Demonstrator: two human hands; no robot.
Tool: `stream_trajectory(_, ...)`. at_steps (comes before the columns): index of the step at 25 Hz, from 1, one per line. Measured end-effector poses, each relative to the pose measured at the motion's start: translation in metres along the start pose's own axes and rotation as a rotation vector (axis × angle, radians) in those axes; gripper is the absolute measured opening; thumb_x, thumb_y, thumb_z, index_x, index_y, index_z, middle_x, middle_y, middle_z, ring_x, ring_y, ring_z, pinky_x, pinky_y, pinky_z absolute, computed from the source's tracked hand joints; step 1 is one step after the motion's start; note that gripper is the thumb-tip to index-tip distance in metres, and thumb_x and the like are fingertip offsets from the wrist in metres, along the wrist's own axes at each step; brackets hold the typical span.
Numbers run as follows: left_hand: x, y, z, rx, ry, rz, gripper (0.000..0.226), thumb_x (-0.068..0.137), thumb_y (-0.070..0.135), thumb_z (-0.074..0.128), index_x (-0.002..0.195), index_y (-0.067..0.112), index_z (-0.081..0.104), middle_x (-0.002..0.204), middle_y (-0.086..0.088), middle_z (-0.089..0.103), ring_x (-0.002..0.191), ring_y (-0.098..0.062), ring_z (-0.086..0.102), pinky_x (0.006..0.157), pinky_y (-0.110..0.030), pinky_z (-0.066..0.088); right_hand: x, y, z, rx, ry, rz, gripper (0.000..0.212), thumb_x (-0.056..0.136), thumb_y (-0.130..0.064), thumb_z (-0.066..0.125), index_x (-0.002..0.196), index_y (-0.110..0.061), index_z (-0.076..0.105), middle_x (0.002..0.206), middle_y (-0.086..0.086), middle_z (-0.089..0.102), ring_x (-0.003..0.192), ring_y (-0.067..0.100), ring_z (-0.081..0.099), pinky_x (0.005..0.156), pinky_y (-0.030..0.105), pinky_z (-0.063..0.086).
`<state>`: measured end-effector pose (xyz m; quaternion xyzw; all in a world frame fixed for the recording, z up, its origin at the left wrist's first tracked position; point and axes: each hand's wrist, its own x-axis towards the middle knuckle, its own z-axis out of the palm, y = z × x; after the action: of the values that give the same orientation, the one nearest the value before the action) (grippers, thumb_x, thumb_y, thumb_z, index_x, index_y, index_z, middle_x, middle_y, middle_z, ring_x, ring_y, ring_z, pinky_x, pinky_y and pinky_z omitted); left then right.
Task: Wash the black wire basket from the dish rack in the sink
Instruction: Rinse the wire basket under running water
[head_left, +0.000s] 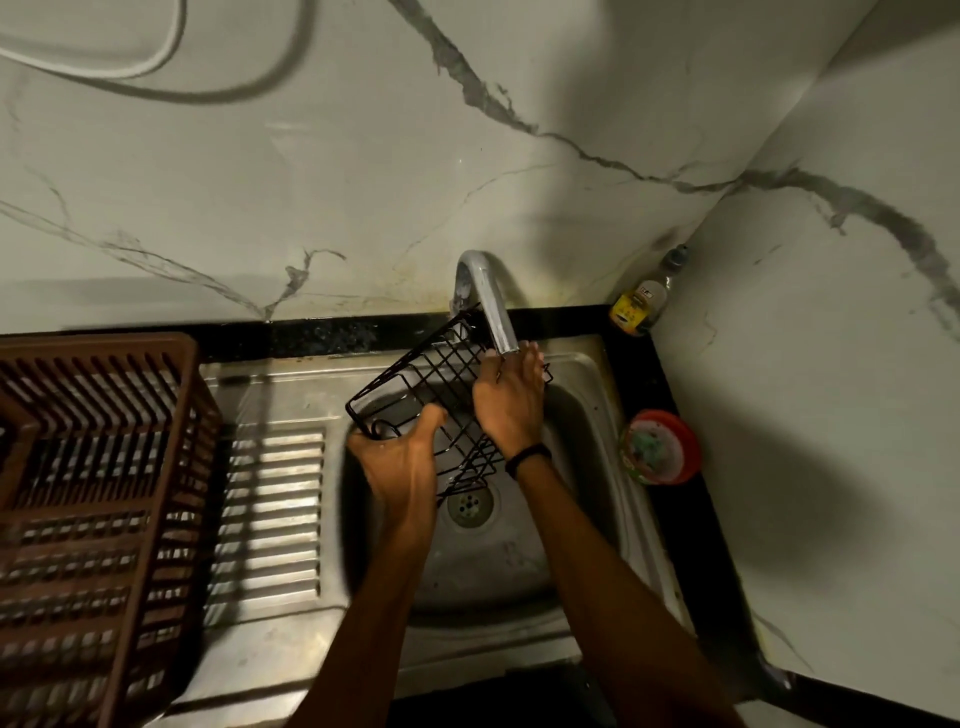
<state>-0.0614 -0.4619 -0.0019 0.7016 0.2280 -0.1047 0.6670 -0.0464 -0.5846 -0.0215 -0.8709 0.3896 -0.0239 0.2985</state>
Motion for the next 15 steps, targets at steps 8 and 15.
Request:
stream_trajectory(8, 0.008, -0.008, 0.003, -0.190, -0.098, -0.123, 0.071, 0.056, 0.051, 0.077, 0.120, 0.021, 0.062, 0.114, -0.002, 0.070, 0.108, -0.025, 0.065, 0.095, -0.048, 0.052, 0.008, 0.008, -0.005, -0.082, -0.007, 0.070, 0.070, 0.103, -0.049, 0.021, 0.156, -0.006, 0.002, 0.163, 0.017, -0.006, 0.151, 0.027, -0.006, 0.123, 0.045, -0.001)
stream_trajectory(15, 0.018, -0.016, 0.002, -0.174, -0.129, -0.173, 0.050, 0.068, 0.052, 0.073, 0.112, 0.027, 0.067, 0.109, 0.000, 0.072, 0.106, -0.023, 0.066, 0.098, -0.053, 0.051, -0.011, 0.008, 0.010, -0.086, 0.023, -0.073, 0.072, 0.102, -0.054, 0.016, 0.156, -0.009, -0.001, 0.163, 0.012, -0.006, 0.151, 0.025, -0.008, 0.123, 0.043, -0.001)
